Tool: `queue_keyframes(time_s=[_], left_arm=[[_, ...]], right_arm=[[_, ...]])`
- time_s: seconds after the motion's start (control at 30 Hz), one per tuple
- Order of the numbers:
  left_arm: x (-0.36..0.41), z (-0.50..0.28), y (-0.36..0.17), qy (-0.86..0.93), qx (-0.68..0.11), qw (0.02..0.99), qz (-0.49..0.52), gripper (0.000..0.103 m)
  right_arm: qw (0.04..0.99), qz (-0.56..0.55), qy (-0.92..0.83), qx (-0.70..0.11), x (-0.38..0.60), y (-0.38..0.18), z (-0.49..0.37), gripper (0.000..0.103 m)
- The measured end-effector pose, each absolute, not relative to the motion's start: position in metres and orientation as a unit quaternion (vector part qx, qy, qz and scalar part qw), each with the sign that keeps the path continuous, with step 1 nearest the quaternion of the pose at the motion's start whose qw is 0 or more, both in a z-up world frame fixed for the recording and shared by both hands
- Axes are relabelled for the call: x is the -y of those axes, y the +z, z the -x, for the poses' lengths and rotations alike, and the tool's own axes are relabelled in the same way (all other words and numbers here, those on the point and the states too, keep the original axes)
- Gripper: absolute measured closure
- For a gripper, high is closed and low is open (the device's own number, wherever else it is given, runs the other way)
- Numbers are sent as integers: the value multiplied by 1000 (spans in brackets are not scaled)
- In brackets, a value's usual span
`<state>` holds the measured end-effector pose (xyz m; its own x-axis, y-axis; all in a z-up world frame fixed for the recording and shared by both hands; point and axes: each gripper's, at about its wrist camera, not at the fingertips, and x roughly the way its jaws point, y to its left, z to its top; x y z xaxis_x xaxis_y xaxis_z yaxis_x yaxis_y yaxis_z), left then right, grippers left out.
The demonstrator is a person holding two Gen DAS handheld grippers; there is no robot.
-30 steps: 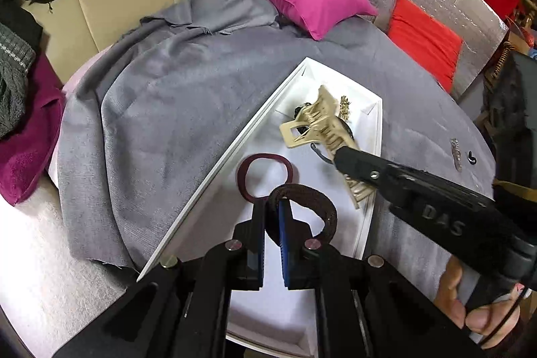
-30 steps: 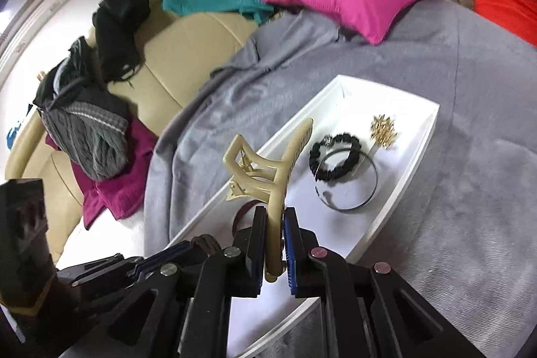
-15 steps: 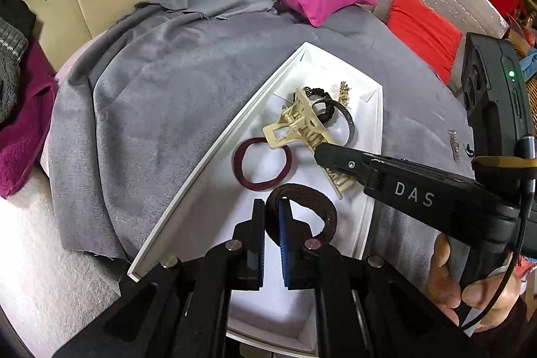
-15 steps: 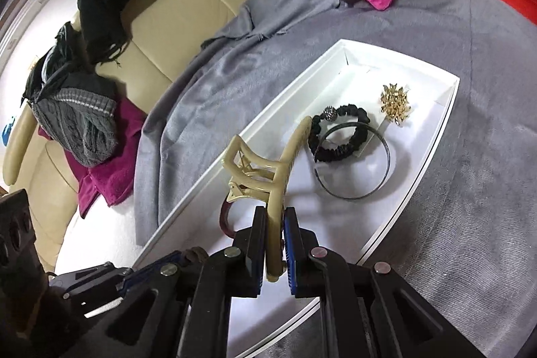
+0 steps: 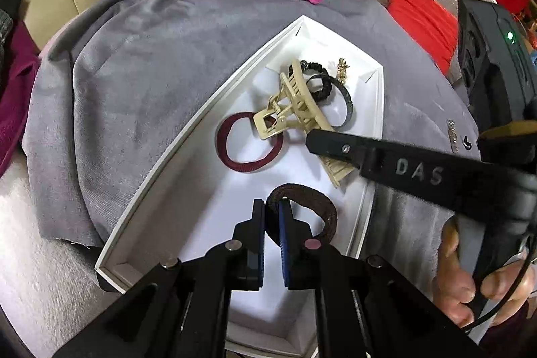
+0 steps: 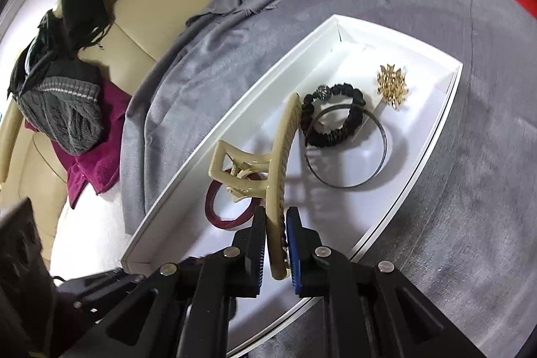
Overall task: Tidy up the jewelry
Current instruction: 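Lower the claw clip into the box with the right tool while the left drops the hair tie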
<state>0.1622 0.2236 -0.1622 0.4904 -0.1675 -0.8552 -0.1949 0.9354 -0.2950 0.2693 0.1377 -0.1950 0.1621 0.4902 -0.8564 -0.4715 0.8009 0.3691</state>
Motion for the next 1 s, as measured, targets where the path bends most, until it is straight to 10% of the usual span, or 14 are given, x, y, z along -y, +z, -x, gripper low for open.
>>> queue_keyframes(time_s=[0.53,1.0], left_arm=[[-224,-169,-173,11,-526,829,188,92],[-187,-156,-116,54,-398,913,77,47]], right_arm=[[764,-76,330,-550,-104,-164,-271,82],[828,-161,262,-469,40,-124,-272,82]])
